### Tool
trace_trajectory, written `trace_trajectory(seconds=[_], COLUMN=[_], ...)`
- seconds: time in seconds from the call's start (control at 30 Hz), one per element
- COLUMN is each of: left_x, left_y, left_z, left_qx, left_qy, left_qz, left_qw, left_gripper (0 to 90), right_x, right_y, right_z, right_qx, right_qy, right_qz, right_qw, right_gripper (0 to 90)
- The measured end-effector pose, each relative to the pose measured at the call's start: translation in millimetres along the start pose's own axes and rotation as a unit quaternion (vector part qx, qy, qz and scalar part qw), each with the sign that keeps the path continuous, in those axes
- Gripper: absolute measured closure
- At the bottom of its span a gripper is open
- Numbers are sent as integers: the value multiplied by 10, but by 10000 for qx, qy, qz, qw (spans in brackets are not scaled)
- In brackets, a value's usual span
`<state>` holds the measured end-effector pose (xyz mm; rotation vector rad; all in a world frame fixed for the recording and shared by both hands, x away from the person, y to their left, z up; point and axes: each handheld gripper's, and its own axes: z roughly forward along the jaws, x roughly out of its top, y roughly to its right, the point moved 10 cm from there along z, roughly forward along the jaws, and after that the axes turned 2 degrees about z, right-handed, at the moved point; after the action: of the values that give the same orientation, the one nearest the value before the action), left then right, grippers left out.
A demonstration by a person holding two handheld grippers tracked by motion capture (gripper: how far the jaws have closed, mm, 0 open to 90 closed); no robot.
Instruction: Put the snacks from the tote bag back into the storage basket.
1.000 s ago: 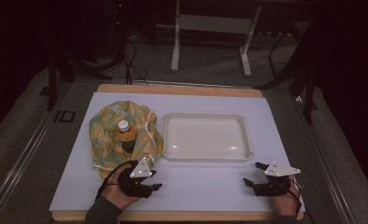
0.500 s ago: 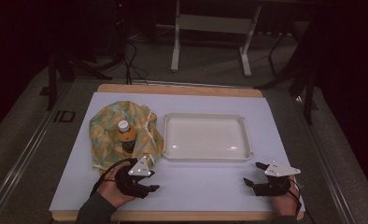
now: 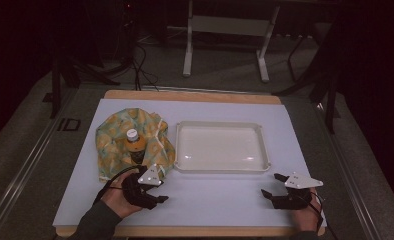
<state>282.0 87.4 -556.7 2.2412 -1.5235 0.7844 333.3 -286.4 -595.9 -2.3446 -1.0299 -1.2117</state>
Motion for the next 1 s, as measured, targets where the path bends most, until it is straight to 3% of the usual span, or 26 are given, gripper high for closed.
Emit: trace_trajectory(seconds=[0.27,0.73,1.0], left_x=[13,-26,-9], left_y=[-50,-170,-250], left_z=[-109,-270,-391], left_qx=[36,124,109], left_qy=[-74,-504,-583], left_qz=[27,251,297], left_qw=[10000,9983,9978], left_gripper=[470,472,480], right_x=[1,-1,-1], right_y=[0,-10,-14], right_z=[-4,-6,-4], right_qx=[-1,0,2], right_qy=[7,-6,-13], right_qz=[21,-32,-56], right_qw=[10000,10000,10000], right_gripper=[202,200,198])
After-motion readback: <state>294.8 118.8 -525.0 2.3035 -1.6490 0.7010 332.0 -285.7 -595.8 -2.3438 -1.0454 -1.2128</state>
